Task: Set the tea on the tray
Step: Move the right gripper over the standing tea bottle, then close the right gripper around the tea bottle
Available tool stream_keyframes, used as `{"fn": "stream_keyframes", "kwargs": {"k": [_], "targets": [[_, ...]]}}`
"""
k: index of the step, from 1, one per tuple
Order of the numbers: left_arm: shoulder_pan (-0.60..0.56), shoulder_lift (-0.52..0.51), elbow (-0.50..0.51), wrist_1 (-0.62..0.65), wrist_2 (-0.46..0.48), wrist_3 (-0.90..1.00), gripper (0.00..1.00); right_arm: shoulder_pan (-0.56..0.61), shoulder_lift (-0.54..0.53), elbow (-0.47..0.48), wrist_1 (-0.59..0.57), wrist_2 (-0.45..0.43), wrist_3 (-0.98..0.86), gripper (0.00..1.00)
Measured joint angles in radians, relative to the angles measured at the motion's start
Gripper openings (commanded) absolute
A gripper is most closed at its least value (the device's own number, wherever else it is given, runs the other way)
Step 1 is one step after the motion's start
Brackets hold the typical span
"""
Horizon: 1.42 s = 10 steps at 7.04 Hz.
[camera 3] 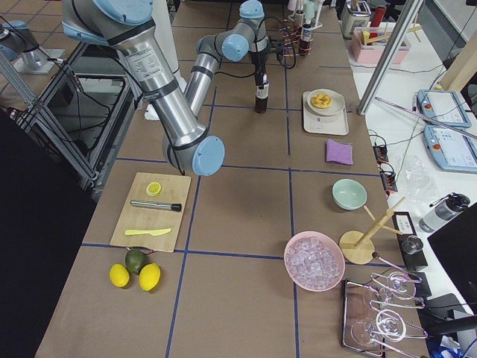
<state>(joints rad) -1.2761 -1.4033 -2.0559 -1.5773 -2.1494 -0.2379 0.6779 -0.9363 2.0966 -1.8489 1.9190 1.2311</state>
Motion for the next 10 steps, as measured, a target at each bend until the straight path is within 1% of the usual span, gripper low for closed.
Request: {"fn": "stream_keyframes", "kwargs": {"k": [2,3,4,6,8,10], "targets": [[-0.024,-0.001,0.038,-0.007,-0.027,0.022,1.0,-0.088,0.112,-0.085,-0.015,-0.087,0.089,0.99],[-0.028,0.0,0.048,-0.013,-0.053,0.025,1.0,-0.109,0.151,-0.133,-0.015,-0.112,0.106,0.98],[-0.032,0.001,0.052,-0.015,-0.066,0.026,1.0,-0.121,0.185,-0.183,-0.015,-0.124,0.112,0.97],[-0.035,0.001,0.054,-0.017,-0.073,0.026,1.0,-0.132,0.253,-0.287,-0.014,-0.131,0.112,0.9],[-0.035,0.0,0.055,-0.018,-0.074,0.026,1.0,-0.135,0.266,-0.324,-0.013,-0.133,0.103,0.81],[-0.035,-0.003,0.055,-0.018,-0.073,0.026,1.0,-0.137,0.263,-0.338,-0.013,-0.133,0.098,0.77]]}}
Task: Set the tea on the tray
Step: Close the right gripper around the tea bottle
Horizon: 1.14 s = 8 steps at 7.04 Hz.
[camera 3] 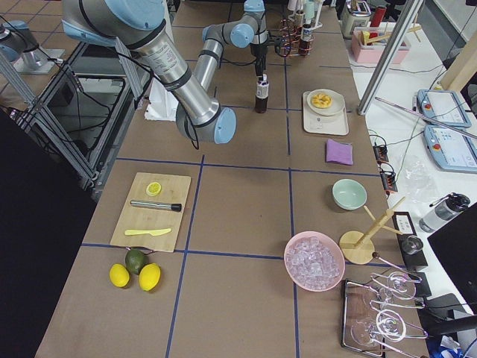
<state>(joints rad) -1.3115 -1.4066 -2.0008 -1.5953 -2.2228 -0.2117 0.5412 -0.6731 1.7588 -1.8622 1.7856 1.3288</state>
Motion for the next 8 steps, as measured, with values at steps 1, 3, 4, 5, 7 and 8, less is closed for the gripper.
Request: {"fn": "stream_keyframes", "kwargs": {"k": [1,3,4,5,7,8], "targets": [[0.0,-0.001,0.0,0.0,0.0,0.0,1.0,-0.001,-0.001,-0.007,0.0,0.0,-0.005,0.74],[0.0,-0.003,-0.001,0.0,0.0,0.0,1.0,-0.002,-0.003,-0.014,-0.001,0.001,-0.021,0.63],[0.0,-0.003,0.0,0.0,0.0,0.0,1.0,-0.003,-0.003,-0.014,-0.001,0.001,-0.024,0.61],[0.0,-0.003,0.0,0.0,0.0,0.0,1.0,-0.003,-0.003,-0.015,-0.002,0.0,-0.024,0.57],[0.0,-0.003,0.0,0.0,0.001,0.0,1.0,-0.003,-0.004,-0.018,-0.003,0.0,-0.025,0.5],[0.0,-0.003,0.001,0.0,0.001,0.0,1.0,-0.002,-0.003,-0.02,-0.003,0.0,-0.025,0.3]]}}
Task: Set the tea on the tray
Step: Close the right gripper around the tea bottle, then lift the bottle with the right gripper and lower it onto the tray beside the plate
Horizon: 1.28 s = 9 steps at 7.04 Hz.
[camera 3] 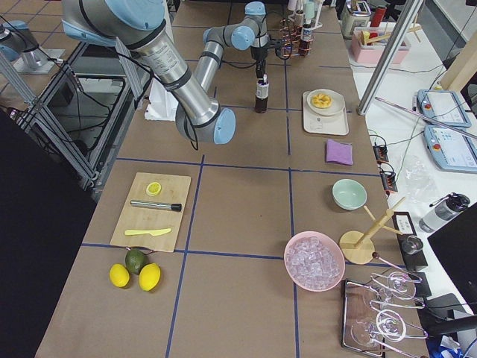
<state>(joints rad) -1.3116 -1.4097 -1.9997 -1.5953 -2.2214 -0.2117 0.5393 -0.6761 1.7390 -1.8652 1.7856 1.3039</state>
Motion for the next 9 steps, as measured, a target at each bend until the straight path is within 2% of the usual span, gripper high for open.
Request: {"fn": "stream_keyframes", "kwargs": {"k": [1,5,7,9], "targets": [[0.0,-0.001,0.001,0.0,0.0,0.0,1.0,0.0,0.001,0.0,0.0,0.0,0.0,0.0],[0.0,-0.003,0.004,0.0,0.0,0.0,1.0,0.032,0.009,0.021,-0.013,0.008,-0.001,0.0],[0.0,-0.003,0.003,-0.001,0.0,0.0,1.0,0.105,0.02,0.037,-0.016,0.012,-0.031,0.0],[0.0,-0.004,0.0,-0.002,0.0,0.0,1.0,0.204,0.025,0.009,-0.008,0.016,-0.135,0.0]]}}
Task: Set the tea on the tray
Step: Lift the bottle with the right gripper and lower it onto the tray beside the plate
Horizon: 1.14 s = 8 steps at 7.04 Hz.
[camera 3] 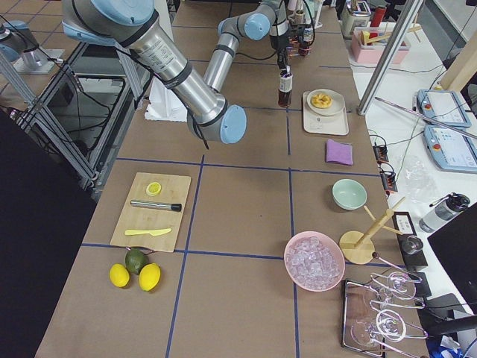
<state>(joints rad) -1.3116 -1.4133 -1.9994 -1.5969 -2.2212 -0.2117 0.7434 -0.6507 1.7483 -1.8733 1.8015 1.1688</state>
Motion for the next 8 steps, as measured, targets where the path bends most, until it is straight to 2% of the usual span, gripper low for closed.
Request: {"fn": "stream_keyframes", "kwargs": {"k": [2,3,5,8], "targets": [[-0.001,-0.002,-0.004,0.0,0.0,-0.001,1.0,0.086,0.008,-0.134,0.111,0.031,-0.086,0.0],[-0.005,-0.001,-0.007,0.0,0.0,-0.001,1.0,0.117,0.036,-0.248,0.193,0.061,-0.112,0.0],[-0.02,-0.001,-0.011,0.001,-0.001,-0.002,1.0,0.159,0.12,-0.436,0.254,0.097,-0.165,0.0],[-0.029,-0.002,-0.015,0.002,-0.002,-0.001,1.0,0.19,0.143,-0.584,0.362,0.142,-0.208,0.0]]}}
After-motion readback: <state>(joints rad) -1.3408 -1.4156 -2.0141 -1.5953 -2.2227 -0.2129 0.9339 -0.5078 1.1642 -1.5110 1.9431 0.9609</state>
